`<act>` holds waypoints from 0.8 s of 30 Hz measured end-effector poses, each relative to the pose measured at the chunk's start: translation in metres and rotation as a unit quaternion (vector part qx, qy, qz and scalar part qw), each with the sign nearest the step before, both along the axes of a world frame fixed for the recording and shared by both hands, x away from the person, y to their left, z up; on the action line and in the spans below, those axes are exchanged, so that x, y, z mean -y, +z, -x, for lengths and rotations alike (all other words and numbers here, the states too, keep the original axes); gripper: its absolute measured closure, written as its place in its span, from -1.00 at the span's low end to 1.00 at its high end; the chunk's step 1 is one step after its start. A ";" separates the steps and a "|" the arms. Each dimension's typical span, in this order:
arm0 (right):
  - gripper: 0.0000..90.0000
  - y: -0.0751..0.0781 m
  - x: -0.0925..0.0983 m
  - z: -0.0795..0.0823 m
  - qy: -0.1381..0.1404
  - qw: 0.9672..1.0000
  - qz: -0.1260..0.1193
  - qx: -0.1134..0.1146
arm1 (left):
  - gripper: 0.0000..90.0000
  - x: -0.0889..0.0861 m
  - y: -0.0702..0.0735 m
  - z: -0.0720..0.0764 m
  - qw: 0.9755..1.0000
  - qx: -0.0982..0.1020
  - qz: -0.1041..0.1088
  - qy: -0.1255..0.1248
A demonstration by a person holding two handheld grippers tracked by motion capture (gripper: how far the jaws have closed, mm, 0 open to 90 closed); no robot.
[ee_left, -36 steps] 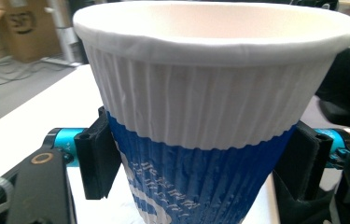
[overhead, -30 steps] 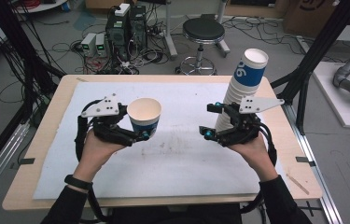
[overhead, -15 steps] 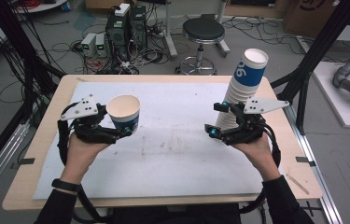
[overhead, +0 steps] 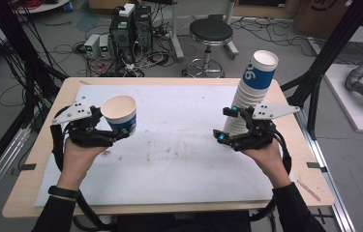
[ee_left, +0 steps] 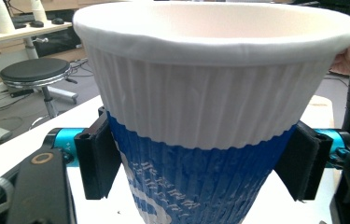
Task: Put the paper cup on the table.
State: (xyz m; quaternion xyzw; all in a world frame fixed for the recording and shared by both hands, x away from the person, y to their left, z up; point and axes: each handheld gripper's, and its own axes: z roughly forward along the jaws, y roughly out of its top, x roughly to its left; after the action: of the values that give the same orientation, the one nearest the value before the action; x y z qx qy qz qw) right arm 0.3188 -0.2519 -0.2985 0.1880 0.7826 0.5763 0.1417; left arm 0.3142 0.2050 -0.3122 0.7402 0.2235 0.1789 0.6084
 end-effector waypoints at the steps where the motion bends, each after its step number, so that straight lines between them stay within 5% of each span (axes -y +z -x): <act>1: -0.61 0.000 0.000 0.000 -0.001 1.000 0.000 0.000 | -0.43 0.000 -0.001 0.000 1.000 0.001 0.001 0.001; 14: -0.61 -0.001 0.001 -0.002 0.000 1.000 0.001 0.001 | -0.43 -0.007 -0.011 0.002 0.999 -0.005 -0.003 0.031; 24: -0.61 -0.001 -0.001 -0.003 0.002 1.000 0.001 0.005 | -0.43 -0.009 -0.037 0.001 0.997 -0.017 -0.014 0.073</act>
State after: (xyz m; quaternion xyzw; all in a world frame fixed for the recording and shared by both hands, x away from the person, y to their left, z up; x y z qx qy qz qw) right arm 0.3219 -0.2506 -0.3000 0.1839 0.7828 0.5766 0.1445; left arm 0.3128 0.2135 -0.3493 0.7331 0.2854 0.2132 0.5794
